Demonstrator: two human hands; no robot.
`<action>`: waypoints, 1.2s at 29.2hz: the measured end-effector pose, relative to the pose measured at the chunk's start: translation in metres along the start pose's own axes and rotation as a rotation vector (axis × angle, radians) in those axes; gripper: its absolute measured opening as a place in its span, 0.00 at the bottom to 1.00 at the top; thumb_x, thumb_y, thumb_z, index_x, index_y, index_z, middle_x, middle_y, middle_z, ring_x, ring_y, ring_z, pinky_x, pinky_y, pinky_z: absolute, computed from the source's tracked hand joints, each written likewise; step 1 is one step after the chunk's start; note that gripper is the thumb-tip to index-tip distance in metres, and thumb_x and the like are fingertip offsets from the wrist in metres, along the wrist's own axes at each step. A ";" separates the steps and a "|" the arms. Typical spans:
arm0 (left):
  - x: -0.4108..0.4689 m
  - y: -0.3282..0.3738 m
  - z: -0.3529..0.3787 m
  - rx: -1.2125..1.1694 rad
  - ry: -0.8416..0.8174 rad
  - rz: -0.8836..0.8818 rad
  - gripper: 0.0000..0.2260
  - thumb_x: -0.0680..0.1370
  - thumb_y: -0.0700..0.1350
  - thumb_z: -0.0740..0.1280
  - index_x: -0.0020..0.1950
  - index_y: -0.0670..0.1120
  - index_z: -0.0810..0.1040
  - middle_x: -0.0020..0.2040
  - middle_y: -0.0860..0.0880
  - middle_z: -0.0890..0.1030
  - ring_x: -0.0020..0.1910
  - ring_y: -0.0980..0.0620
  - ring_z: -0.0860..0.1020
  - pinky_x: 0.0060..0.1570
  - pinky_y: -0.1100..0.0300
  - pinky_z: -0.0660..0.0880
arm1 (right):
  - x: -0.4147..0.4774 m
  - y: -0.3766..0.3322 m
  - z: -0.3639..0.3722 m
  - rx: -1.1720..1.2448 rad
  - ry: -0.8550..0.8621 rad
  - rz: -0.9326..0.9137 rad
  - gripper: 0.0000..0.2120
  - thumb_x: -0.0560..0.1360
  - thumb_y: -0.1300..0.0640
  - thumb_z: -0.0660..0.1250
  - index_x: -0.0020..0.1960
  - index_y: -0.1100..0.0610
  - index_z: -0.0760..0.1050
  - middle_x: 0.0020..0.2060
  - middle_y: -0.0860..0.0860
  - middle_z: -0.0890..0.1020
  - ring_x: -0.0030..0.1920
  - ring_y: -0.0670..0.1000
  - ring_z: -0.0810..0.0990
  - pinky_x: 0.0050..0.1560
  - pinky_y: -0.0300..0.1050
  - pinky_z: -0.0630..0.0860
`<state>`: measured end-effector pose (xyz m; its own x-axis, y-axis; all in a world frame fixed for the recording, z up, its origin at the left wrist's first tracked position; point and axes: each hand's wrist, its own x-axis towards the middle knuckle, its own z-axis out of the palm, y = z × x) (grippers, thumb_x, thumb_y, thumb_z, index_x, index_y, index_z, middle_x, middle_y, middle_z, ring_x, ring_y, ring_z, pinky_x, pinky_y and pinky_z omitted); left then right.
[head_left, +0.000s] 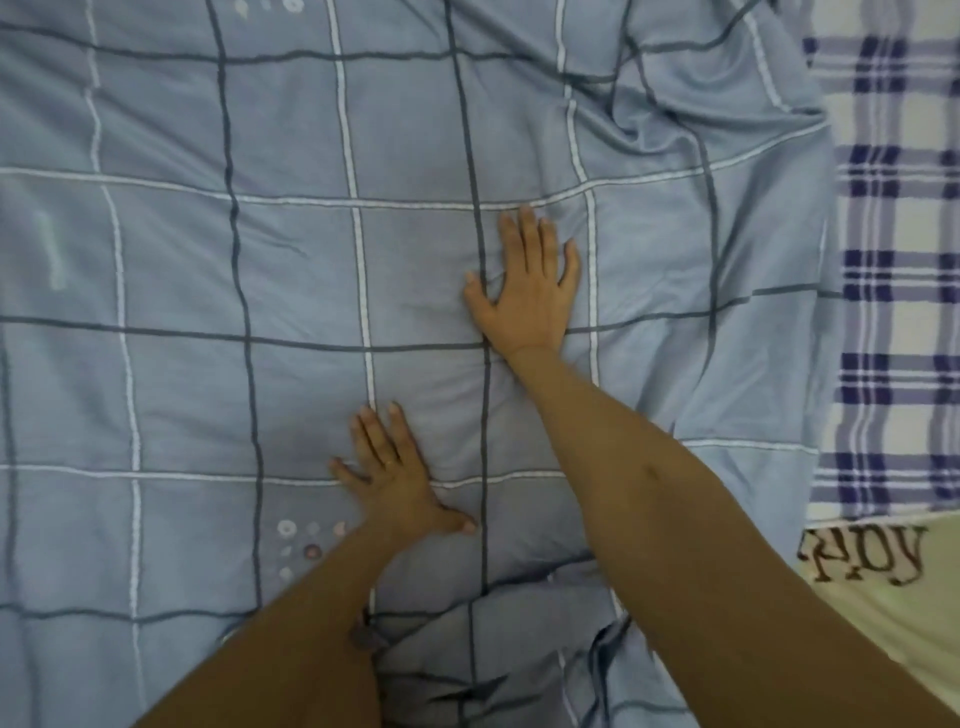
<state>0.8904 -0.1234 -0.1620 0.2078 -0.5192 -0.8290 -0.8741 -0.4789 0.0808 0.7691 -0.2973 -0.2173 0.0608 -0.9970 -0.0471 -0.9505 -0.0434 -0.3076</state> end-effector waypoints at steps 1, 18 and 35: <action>0.002 -0.004 0.006 0.001 0.012 0.031 0.75 0.49 0.71 0.75 0.59 0.47 0.12 0.58 0.44 0.13 0.57 0.43 0.14 0.59 0.30 0.29 | -0.003 0.000 -0.001 0.000 0.007 -0.011 0.34 0.73 0.37 0.55 0.74 0.54 0.64 0.74 0.52 0.64 0.74 0.53 0.60 0.74 0.56 0.48; 0.005 -0.023 0.046 0.075 0.469 0.217 0.67 0.53 0.70 0.74 0.76 0.50 0.33 0.76 0.44 0.34 0.75 0.43 0.35 0.65 0.32 0.35 | -0.342 0.057 -0.083 -0.179 -0.533 -0.546 0.59 0.61 0.28 0.69 0.77 0.55 0.44 0.70 0.64 0.65 0.73 0.62 0.61 0.69 0.70 0.39; -0.187 -0.169 0.268 0.186 0.566 0.594 0.41 0.66 0.71 0.58 0.72 0.47 0.67 0.67 0.45 0.72 0.65 0.48 0.67 0.58 0.50 0.56 | -0.563 0.129 -0.057 -0.436 -0.195 -0.445 0.51 0.51 0.53 0.82 0.69 0.61 0.62 0.64 0.61 0.75 0.58 0.59 0.79 0.57 0.54 0.76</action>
<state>0.8813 0.2445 -0.1692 -0.1641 -0.9485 -0.2709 -0.9555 0.0846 0.2825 0.5948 0.2549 -0.1768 0.4921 -0.8500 -0.1881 -0.8557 -0.5120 0.0748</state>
